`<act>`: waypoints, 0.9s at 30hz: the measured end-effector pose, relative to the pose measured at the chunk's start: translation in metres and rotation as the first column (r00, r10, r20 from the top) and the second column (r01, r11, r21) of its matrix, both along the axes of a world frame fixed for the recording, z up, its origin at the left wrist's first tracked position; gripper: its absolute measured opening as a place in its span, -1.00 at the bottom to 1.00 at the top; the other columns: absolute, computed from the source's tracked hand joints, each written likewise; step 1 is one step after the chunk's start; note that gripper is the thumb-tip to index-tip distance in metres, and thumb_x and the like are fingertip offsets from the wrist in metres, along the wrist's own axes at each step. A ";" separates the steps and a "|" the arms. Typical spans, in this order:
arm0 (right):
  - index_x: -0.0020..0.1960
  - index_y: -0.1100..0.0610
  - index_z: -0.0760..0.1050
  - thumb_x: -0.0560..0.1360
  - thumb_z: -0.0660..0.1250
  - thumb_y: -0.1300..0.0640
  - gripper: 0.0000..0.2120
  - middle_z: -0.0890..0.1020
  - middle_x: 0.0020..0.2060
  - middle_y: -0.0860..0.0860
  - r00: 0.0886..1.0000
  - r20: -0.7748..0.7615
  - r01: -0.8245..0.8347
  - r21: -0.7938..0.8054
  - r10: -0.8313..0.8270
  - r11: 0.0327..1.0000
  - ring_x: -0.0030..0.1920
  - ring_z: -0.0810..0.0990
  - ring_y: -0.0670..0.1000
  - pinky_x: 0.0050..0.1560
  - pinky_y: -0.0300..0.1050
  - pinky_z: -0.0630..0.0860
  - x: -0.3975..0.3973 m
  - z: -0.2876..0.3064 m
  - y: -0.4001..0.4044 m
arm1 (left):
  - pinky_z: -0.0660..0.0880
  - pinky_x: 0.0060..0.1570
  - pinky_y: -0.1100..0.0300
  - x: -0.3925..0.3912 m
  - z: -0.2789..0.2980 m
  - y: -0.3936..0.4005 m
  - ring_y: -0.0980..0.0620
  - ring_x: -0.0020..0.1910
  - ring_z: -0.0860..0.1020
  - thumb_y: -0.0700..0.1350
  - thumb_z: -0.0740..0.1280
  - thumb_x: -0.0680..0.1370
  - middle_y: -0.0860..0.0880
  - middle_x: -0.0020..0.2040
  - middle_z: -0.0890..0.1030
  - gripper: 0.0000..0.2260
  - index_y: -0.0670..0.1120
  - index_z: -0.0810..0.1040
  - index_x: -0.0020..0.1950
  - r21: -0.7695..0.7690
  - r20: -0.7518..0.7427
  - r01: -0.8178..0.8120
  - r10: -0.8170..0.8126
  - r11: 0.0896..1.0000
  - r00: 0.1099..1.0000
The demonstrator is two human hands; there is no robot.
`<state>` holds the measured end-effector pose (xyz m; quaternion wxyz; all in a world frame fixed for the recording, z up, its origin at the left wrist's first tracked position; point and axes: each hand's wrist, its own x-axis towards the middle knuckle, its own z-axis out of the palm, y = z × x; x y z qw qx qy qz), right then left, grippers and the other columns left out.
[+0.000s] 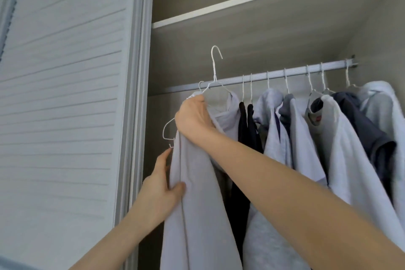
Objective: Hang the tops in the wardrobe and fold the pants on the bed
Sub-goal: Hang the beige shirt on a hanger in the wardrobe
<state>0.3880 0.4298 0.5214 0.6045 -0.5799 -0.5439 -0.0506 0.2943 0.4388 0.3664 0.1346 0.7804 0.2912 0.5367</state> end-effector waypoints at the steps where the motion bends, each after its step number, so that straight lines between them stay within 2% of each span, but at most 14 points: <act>1: 0.33 0.20 0.20 0.55 0.23 0.15 -0.60 0.46 0.25 0.15 1.000 0.008 0.019 -0.002 -0.019 1.000 0.22 0.48 0.24 0.23 0.23 0.40 0.001 0.003 0.007 | 0.47 -0.25 0.50 0.004 0.000 0.010 0.37 -0.04 0.55 -0.11 0.35 0.55 0.30 0.08 0.50 -0.44 0.16 0.18 0.46 -0.024 0.020 -0.012 0.012 1.000 1.000; 4: 0.35 0.23 0.18 0.55 0.21 0.21 -0.58 0.41 0.31 0.17 1.000 0.016 0.011 -0.007 -0.011 1.000 0.27 0.45 0.26 0.26 0.22 0.37 0.011 0.011 0.031 | 0.47 -0.15 0.46 0.017 0.004 0.035 0.20 0.00 0.59 -0.25 0.24 0.60 0.15 0.02 0.58 -0.71 -0.01 0.41 0.29 -0.052 0.057 -0.013 0.016 0.999 0.998; 8: 0.38 0.27 0.12 0.56 0.13 0.29 -0.58 0.32 0.38 0.19 1.000 -0.009 0.029 -0.044 -0.029 0.999 0.32 0.40 0.27 0.32 0.20 0.32 0.031 0.019 0.070 | 0.53 0.09 0.05 0.030 0.013 0.059 -0.03 0.03 0.58 -0.28 0.19 0.62 -0.05 0.01 0.62 -0.79 -0.11 0.51 0.18 -0.110 0.160 -0.040 0.058 0.993 0.985; 12: 0.38 0.32 0.10 0.59 0.14 0.24 -0.58 0.29 0.39 0.25 0.996 -0.022 0.083 -0.093 -0.085 0.992 0.36 0.36 0.27 0.30 0.05 0.32 0.050 0.025 0.101 | 0.49 0.02 0.00 0.037 0.012 0.076 -0.15 -0.04 0.56 -0.26 0.19 0.63 -0.18 -0.08 0.61 -0.85 -0.19 0.55 0.06 -0.138 0.212 -0.061 0.089 0.989 0.973; 15: 0.39 0.36 0.07 0.58 0.19 0.22 -0.51 0.28 0.40 0.28 0.994 -0.036 0.101 -0.150 -0.108 0.983 0.38 0.35 0.25 0.31 0.01 0.32 0.057 0.027 0.119 | 0.47 -0.06 0.02 0.041 0.008 0.083 -0.18 -0.08 0.55 -0.26 0.18 0.63 -0.25 -0.09 0.60 -0.85 -0.26 0.54 0.01 -0.133 0.210 -0.049 0.076 0.990 0.975; 23: 0.40 0.32 0.10 0.56 0.17 0.27 -0.54 0.29 0.40 0.25 0.991 -0.078 0.100 -0.105 -0.109 0.989 0.38 0.35 0.25 0.32 0.02 0.31 0.057 0.043 0.141 | 0.51 0.12 0.00 0.039 -0.005 0.089 -0.09 0.00 0.60 -0.26 0.18 0.63 -0.13 -0.03 0.64 -0.83 -0.17 0.56 0.09 -0.173 0.206 0.031 0.006 0.984 0.978; 27: 0.44 0.34 0.09 0.57 0.18 0.21 -0.48 0.24 0.43 0.23 0.978 -0.013 0.200 -0.199 -0.207 0.959 0.40 0.33 0.21 0.34 -0.03 0.29 0.073 0.045 0.138 | 0.54 0.16 0.10 0.034 -0.013 0.089 0.05 0.06 0.60 -0.33 0.21 0.59 -0.01 0.04 0.65 -0.75 -0.06 0.57 0.14 -0.180 0.176 0.062 -0.030 0.982 0.984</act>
